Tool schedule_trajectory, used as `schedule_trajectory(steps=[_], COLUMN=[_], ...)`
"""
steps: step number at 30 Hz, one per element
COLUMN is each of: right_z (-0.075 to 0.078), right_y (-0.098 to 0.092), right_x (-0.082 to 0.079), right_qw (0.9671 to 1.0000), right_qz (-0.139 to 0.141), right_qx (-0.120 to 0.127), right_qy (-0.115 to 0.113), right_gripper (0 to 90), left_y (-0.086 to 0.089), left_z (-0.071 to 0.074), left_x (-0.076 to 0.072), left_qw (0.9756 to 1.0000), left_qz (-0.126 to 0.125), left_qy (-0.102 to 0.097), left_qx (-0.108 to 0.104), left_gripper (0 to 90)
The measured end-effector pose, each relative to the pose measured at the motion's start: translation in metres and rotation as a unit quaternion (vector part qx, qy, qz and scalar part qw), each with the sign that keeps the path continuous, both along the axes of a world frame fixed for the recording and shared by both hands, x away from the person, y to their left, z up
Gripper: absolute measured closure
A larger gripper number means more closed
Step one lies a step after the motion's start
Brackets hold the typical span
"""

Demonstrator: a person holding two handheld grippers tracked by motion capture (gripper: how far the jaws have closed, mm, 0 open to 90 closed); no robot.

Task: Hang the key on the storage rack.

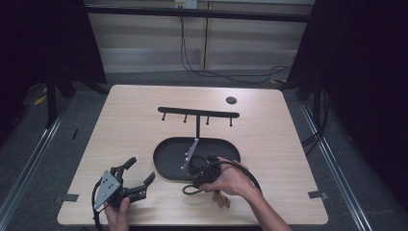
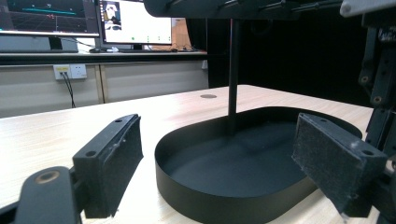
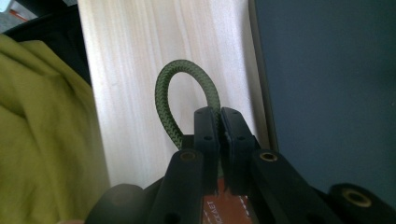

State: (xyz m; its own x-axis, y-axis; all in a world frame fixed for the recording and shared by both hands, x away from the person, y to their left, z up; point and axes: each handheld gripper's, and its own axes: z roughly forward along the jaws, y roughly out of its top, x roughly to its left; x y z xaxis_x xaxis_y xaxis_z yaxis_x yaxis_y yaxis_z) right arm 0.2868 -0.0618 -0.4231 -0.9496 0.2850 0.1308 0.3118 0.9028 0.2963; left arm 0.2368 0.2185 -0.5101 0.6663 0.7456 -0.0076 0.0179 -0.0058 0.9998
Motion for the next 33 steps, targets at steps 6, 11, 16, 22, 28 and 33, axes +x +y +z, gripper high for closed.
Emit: schedule_trajectory(steps=[6, 11, 16, 22, 28, 33], right_z=[0.013, 0.022, 0.031, 0.038, 0.049, 0.059], right_y=[-0.004, -0.004, -0.005, -0.006, -0.009, -0.011], right_x=[0.003, 0.003, 0.005, 0.005, 0.007, 0.009], right_qw=[1.0000, 1.0000, 1.0000, 0.9999, 0.9999, 0.9999], right_qz=[-0.007, -0.002, -0.004, 0.000, -0.006, -0.008], right_qx=[-0.003, -0.006, -0.008, -0.012, -0.007, -0.006], right_qy=[0.004, 0.003, 0.001, 0.002, -0.006, -0.013], right_gripper=[86.2, 86.2, 86.1, 86.1, 86.1, 86.2], left_y=[0.000, 0.000, 0.000, 0.000, 0.000, 0.000], left_z=[0.000, 0.000, 0.000, 0.000, 0.000, 0.000], left_x=[0.000, 0.000, 0.000, 0.000, 0.000, 0.000], left_qw=[1.0000, 1.0000, 1.0000, 1.0000, 1.0000, 1.0000], left_qz=[0.000, 0.000, 0.001, 0.003, 0.003, 0.003], left_qy=[0.000, 0.000, 0.000, 0.000, 0.000, 0.000], left_qx=[0.000, 0.000, 0.000, 0.001, 0.001, 0.001], left_gripper=[15.7, 15.7, 15.7, 15.7, 15.7, 15.7])
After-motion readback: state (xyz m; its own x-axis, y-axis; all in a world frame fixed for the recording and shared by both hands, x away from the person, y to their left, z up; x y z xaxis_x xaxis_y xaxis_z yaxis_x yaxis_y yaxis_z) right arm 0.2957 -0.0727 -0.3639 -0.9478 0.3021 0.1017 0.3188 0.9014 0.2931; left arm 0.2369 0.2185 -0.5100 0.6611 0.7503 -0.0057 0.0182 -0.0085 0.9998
